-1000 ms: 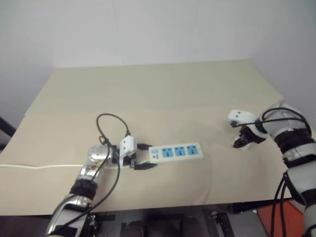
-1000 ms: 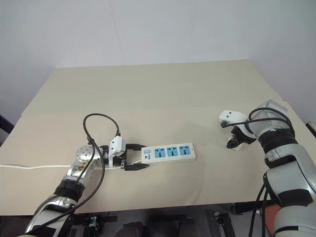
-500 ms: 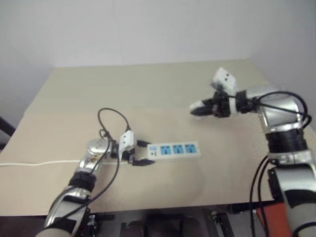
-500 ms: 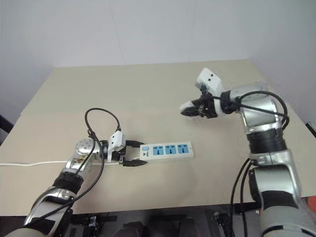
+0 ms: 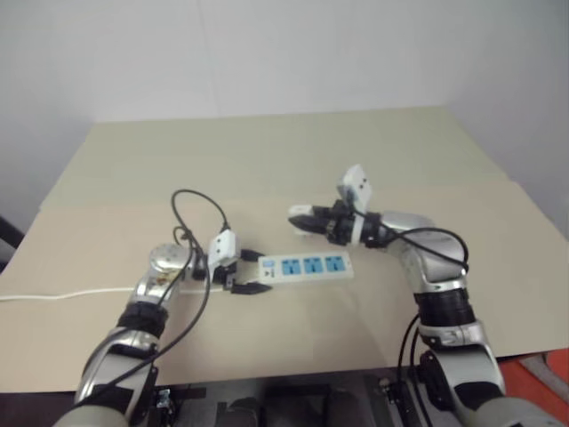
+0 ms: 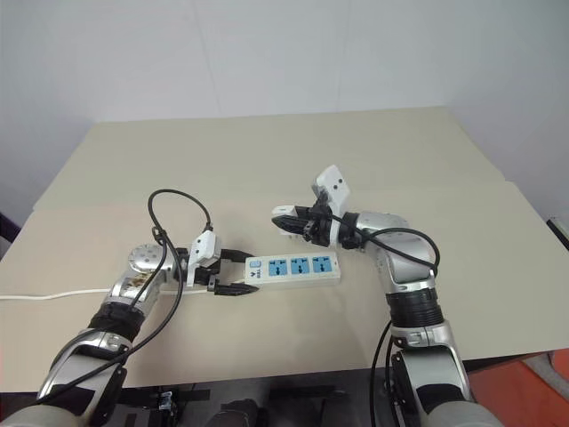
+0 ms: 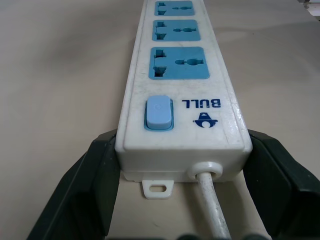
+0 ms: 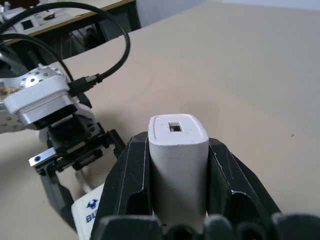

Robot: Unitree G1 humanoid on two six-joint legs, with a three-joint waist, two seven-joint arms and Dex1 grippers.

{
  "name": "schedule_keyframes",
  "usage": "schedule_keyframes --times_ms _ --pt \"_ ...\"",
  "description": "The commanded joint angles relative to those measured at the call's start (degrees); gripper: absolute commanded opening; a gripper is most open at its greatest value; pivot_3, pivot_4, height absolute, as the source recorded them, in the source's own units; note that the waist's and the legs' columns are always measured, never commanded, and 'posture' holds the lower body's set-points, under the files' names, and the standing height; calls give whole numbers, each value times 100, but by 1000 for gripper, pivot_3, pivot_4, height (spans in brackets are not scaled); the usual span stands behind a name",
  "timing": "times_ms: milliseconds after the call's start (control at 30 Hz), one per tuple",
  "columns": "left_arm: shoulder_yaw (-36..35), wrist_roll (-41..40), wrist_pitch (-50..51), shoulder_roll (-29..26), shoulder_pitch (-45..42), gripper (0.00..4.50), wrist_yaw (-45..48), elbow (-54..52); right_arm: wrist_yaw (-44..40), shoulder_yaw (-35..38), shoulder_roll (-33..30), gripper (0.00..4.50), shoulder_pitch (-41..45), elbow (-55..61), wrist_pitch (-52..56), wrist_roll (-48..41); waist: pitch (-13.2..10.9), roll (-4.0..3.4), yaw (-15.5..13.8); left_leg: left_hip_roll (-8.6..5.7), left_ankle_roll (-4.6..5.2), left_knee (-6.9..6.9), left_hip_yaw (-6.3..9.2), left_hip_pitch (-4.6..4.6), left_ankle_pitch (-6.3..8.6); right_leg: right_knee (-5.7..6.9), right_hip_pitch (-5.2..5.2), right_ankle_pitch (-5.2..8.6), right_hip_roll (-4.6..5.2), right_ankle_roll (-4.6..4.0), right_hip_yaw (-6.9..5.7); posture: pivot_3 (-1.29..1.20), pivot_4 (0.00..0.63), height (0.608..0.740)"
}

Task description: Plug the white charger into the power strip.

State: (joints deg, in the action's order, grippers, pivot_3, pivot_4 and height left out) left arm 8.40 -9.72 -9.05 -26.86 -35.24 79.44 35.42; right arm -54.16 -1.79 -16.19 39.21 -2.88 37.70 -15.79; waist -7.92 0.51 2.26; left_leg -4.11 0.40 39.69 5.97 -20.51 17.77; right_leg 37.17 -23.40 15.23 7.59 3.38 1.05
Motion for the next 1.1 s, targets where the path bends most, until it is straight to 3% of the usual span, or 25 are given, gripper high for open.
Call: schedule_keyframes --times_ms 33,367,633,1100 --pt "-8 17 68 -112 55 3274 14 -151 -139 -211 116 1120 -121 101 -369 -201 0 0 30 0 0 0 0 1 0 0 0 0 -1 0 0 0 150 740" --pt "26 38 147 -219 129 3274 67 -282 -207 -819 328 1120 -417 -333 -1241 -47 0 0 41 -1 0 -3 0 10 0 0 1 -1 -2 -1 1 0 150 740" --pt "39 41 179 -262 164 3274 85 -387 -175 -904 444 1120 -203 -1241 -1990 161 0 0 50 0 0 -6 0 22 0 0 2 -5 -5 -5 1 0 150 740" --pt "22 12 250 -363 347 3274 40 -627 -833 -1092 98 1120 -263 -1466 -2336 224 1 0 63 1 0 -8 1 25 0 -1 0 -6 -7 -6 1 0 150 740"
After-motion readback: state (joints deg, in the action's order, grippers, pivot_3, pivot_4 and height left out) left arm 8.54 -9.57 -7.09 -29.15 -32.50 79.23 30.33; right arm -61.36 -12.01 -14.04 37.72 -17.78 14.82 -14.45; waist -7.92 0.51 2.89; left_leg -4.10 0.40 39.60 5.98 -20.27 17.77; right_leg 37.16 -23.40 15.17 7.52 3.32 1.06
